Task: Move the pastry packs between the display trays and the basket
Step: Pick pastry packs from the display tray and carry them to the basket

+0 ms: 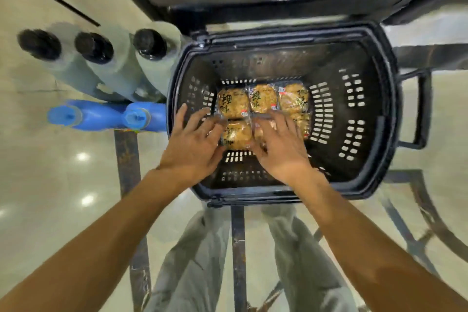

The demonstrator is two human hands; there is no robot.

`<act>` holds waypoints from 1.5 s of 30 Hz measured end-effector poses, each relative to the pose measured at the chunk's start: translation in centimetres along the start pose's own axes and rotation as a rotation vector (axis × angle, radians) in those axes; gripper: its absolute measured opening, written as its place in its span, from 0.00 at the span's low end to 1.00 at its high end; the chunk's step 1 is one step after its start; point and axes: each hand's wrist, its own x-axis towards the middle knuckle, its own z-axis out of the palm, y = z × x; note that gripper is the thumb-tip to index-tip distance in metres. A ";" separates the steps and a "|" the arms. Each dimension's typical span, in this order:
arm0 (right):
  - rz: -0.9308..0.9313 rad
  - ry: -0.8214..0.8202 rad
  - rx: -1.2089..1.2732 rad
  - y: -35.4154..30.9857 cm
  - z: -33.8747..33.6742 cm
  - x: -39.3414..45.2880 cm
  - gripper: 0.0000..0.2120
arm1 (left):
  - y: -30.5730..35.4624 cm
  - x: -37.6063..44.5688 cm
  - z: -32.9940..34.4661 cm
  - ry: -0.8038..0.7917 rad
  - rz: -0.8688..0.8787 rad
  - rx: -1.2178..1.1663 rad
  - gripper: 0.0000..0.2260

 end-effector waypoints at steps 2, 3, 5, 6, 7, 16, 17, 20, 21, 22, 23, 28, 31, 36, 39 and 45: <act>0.069 0.164 0.009 0.5 -8.7 -4.5 0.25 | 4.4 -1.0 -6.8 0.061 0.030 -0.065 0.25; 0.119 0.224 0.023 0.8 -13.1 -6.8 0.25 | 6.7 -1.5 -10.2 0.099 0.068 -0.071 0.24; 0.215 0.336 0.084 1.7 -21.3 -11.8 0.26 | 11.3 -2.2 -17.1 0.193 0.155 -0.054 0.23; 0.237 0.402 0.104 2.2 -25.0 -14.4 0.27 | 13.8 -2.5 -20.5 0.243 0.190 -0.056 0.23; 0.236 0.465 0.114 2.8 -28.3 -17.2 0.28 | 16.3 -2.9 -23.5 0.290 0.215 -0.068 0.24; 0.168 0.729 0.051 15.1 -46.8 -42.7 0.26 | 42.8 -5.7 -40.1 0.594 0.368 -0.162 0.26; 0.182 0.746 0.024 16.6 -48.4 -45.3 0.26 | 45.4 -5.8 -41.2 0.611 0.376 -0.170 0.26; 0.215 0.815 -0.003 20.6 -52.2 -50.7 0.25 | 51.5 -5.6 -43.9 0.667 0.400 -0.183 0.25; 0.217 0.832 -0.009 21.6 -53.3 -51.5 0.24 | 52.9 -5.4 -44.7 0.681 0.403 -0.183 0.25; 0.213 0.838 -0.015 22.6 -54.3 -51.8 0.24 | 54.0 -5.0 -45.6 0.700 0.405 -0.183 0.26; 0.203 0.832 -0.023 23.5 -55.3 -51.7 0.25 | 54.8 -4.4 -46.5 0.719 0.407 -0.182 0.26; 0.170 0.793 -0.089 27.4 -59.7 -48.9 0.30 | 56.8 0.9 -50.5 0.779 0.317 -0.121 0.26; 0.161 0.756 -0.131 30.4 -62.5 -45.9 0.27 | 57.3 5.2 -51.9 0.803 0.298 -0.120 0.27; 0.145 0.755 -0.161 34.6 -69.3 -38.8 0.27 | 58.3 14.2 -55.9 0.819 0.256 -0.186 0.27; 0.111 0.744 -0.156 35.9 -73.7 -34.3 0.29 | 58.5 19.0 -59.0 0.834 0.223 -0.252 0.27; 0.007 0.718 -0.127 38.8 -81.1 -25.4 0.25 | 57.4 27.1 -63.3 0.883 0.139 -0.257 0.24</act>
